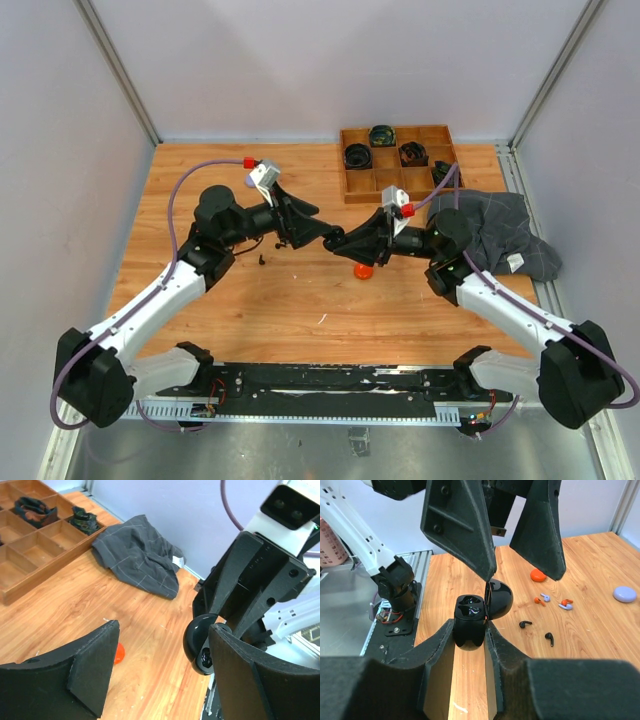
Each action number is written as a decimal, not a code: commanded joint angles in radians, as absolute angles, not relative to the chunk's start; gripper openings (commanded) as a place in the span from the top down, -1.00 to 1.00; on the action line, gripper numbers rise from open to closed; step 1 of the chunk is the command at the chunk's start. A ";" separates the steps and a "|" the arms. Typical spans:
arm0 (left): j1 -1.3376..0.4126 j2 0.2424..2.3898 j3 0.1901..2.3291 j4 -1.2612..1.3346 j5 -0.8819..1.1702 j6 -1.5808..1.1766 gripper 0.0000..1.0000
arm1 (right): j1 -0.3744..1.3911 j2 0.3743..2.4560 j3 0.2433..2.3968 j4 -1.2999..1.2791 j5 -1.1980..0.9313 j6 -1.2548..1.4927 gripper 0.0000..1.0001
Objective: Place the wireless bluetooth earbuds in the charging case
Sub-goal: Open the charging case, then pick up the earbud from the center of the board.
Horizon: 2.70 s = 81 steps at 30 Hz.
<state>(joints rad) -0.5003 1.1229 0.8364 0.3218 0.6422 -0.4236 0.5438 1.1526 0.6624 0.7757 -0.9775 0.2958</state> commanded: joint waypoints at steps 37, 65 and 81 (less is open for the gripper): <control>-0.382 1.553 0.920 -0.299 -0.162 -0.448 -0.58 | 0.644 1.191 0.325 1.042 -0.594 -0.071 0.99; -0.414 1.667 0.964 -0.378 0.055 -0.312 -0.48 | 0.670 1.159 0.373 0.890 -0.594 -0.121 0.99; -0.428 1.500 0.983 -0.496 -0.004 -0.324 -0.48 | 0.673 1.140 0.384 0.848 -0.596 -0.132 0.99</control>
